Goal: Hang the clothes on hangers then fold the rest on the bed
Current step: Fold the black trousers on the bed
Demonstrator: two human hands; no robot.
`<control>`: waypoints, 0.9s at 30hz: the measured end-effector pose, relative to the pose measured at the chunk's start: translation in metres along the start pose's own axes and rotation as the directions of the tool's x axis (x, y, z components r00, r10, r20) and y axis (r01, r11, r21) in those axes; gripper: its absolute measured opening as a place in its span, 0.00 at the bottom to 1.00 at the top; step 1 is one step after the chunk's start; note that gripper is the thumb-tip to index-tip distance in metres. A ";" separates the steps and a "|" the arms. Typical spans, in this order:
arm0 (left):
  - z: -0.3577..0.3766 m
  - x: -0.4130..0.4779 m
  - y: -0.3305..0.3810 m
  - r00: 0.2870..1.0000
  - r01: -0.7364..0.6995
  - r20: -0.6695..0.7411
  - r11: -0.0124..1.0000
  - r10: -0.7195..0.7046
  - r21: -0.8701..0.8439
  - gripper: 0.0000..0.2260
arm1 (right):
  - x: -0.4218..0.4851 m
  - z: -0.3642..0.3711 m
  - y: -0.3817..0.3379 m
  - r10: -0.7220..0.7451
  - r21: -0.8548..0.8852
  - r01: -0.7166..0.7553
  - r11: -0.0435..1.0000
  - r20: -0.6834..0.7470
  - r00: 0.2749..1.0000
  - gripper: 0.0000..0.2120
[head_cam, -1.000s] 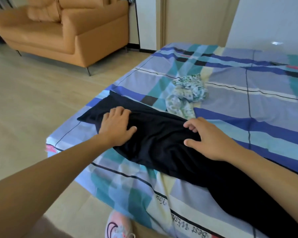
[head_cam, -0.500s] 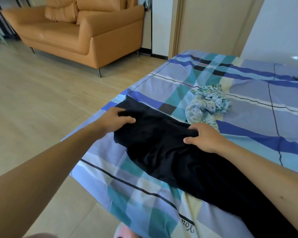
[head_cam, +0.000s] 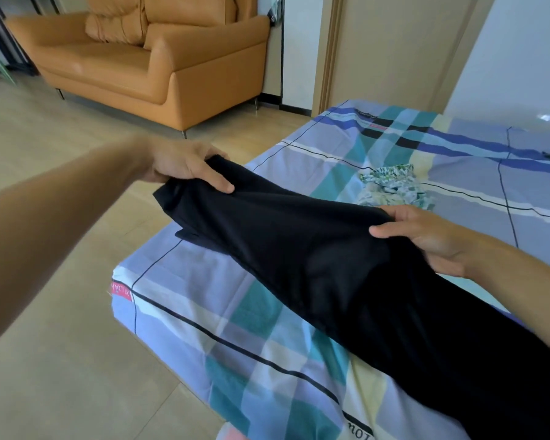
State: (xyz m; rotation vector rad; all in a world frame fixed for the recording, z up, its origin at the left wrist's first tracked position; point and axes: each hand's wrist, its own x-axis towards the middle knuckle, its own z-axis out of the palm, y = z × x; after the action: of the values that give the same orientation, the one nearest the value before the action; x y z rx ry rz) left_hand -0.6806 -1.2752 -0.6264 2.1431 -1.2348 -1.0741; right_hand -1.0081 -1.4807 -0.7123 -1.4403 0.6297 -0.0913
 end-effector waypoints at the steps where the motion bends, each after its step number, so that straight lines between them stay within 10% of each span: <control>1: -0.009 0.003 0.003 0.998 0.046 0.052 0.998 -0.047 0.038 0.10 | 0.005 -0.003 0.000 0.009 -0.026 -0.009 1.000 -0.006 1.000 0.18; 9: -0.022 0.074 -0.021 0.968 0.245 0.011 0.958 -0.250 0.151 0.09 | 0.050 -0.016 0.037 0.124 -0.545 -0.219 0.809 -0.207 0.971 0.09; 22: -0.057 0.103 -0.032 0.971 0.210 -0.067 0.954 -0.229 -0.214 0.27 | 0.065 -0.041 0.055 0.165 -0.606 -0.255 0.753 -0.202 0.965 0.07; 27: -0.028 0.131 -0.091 0.876 0.344 -0.312 0.930 -0.367 -0.126 0.31 | 0.066 -0.039 0.044 0.264 -0.592 -0.267 0.760 -0.094 0.960 0.40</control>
State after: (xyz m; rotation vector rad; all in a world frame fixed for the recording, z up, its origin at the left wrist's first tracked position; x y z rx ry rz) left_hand -0.5713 -1.3432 -0.7250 2.4323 -0.6558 -0.8245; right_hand -0.9840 -1.5370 -0.7769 -1.9442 0.9155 0.3672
